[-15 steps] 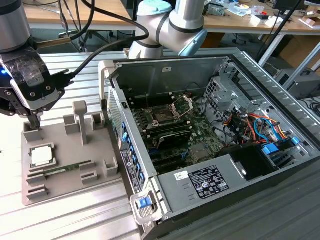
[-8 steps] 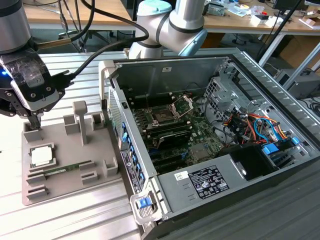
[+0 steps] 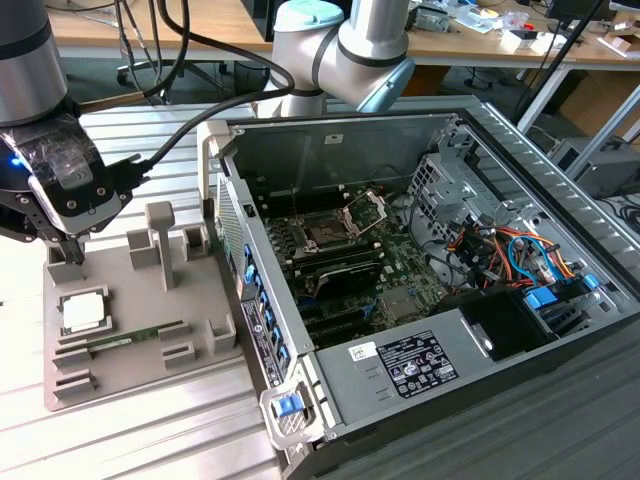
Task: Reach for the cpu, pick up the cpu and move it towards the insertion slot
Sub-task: 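Reach for the cpu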
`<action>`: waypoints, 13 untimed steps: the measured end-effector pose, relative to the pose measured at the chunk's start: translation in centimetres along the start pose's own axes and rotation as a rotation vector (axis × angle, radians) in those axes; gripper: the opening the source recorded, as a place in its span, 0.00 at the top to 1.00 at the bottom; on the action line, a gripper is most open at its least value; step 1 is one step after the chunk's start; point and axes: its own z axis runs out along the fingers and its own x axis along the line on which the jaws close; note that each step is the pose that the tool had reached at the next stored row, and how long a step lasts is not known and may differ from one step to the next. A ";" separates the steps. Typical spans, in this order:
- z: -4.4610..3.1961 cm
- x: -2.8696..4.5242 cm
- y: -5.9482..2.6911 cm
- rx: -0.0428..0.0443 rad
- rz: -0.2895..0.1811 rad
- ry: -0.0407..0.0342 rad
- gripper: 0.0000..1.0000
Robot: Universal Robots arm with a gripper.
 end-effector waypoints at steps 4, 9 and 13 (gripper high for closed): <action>0.06 0.00 0.00 0.0000 0.000 0.0000 0.90; 0.17 0.00 -0.01 0.0000 0.000 0.0001 0.90; 0.27 0.00 -0.01 0.0000 0.000 0.0001 0.90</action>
